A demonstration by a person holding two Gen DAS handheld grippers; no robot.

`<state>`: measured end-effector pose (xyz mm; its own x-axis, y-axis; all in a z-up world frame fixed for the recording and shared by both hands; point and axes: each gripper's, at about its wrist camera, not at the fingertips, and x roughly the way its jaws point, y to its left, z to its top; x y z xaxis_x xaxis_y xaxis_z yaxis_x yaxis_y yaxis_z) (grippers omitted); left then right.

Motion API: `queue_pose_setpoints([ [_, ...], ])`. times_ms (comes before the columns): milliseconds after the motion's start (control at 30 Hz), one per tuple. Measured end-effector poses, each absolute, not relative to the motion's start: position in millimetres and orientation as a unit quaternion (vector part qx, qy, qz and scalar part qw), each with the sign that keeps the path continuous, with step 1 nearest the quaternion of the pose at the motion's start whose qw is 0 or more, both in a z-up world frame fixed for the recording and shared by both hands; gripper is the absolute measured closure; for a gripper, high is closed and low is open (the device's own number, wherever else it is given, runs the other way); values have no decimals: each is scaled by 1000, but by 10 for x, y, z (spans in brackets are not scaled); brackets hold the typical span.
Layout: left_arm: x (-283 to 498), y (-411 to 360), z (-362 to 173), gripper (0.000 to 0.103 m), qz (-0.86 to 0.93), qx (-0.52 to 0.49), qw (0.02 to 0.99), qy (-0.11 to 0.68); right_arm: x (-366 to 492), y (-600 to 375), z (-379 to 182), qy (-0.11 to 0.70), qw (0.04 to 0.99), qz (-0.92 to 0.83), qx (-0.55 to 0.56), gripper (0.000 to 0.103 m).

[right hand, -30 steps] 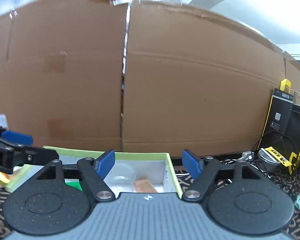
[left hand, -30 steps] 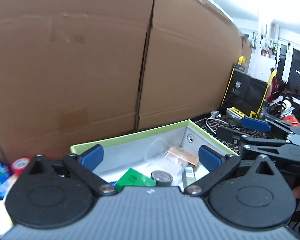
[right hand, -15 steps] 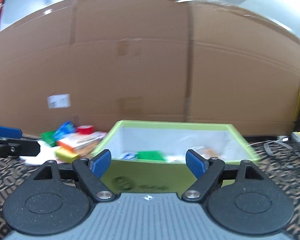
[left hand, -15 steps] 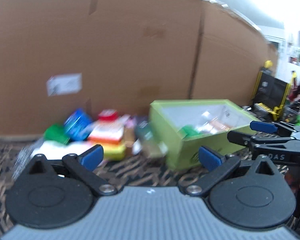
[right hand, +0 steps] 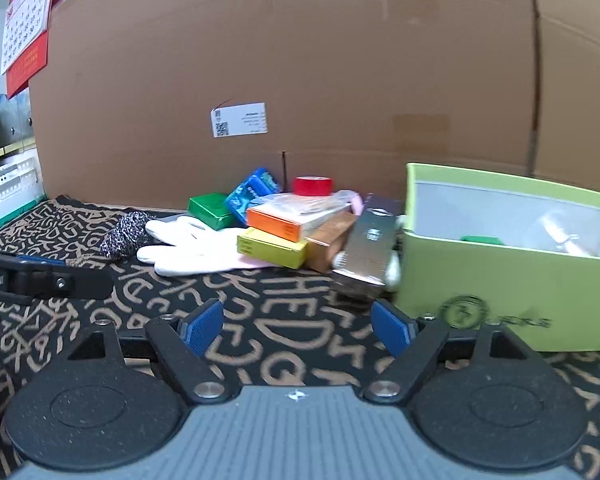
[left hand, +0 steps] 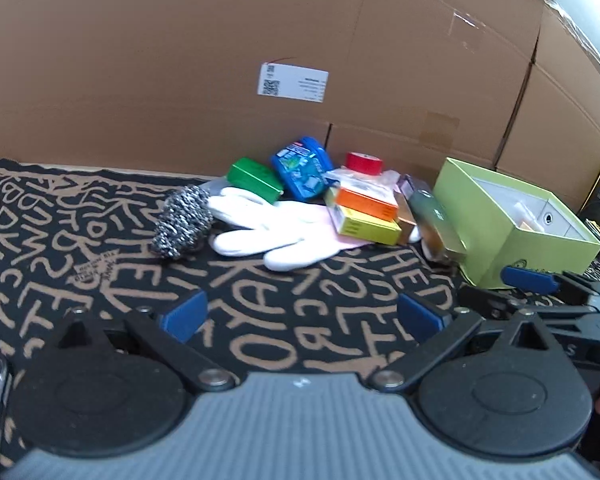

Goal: Organize objects
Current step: 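Grasp the steel wool scrubber with the left tool while the right tool grasps the bag of sticks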

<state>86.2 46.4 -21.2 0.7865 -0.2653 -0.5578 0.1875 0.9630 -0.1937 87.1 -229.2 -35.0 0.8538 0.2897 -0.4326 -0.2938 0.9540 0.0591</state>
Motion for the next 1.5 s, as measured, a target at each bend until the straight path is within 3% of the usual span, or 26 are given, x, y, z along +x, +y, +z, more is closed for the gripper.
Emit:
queue_pose_setpoints([
  [633, 1584, 958, -253, 2, -66, -73, 949, 300, 2271, -1677, -336, 221, 973, 48, 41, 19],
  [700, 1674, 987, -277, 2, -57, -81, 948, 303, 2324, -1690, -342, 226, 972, 50, 47, 33],
  [767, 1769, 1009, -294, 6, -50, -86, 946, 307, 2302, -1707, -321, 223, 973, 47, 43, 66],
  [800, 1813, 1012, -305, 12, -51, -89, 945, 310, 2277, -1720, -306, 221, 973, 52, 40, 77],
  [867, 1909, 1020, -333, 25, -58, -98, 940, 322, 2197, -1772, -284, 219, 972, 69, 47, 91],
  [933, 1975, 1014, -379, 54, -65, -102, 933, 338, 2055, -1786, -259, 212, 973, 83, 30, 92],
  [1000, 1985, 993, -414, 64, -64, -92, 930, 350, 1878, -1793, -236, 207, 973, 104, 12, 93],
  [1233, 1438, 845, -281, 67, -118, -62, 925, 355, 1089, -1951, -219, 216, 957, 194, -29, 94],
  [1433, 872, 650, -255, 65, -190, -34, 906, 377, 650, -2251, -363, 274, 938, 210, -37, 94],
  [1500, 794, 556, -273, 62, -192, -16, 906, 377, 604, -2359, -405, 293, 937, 187, -31, 86],
])
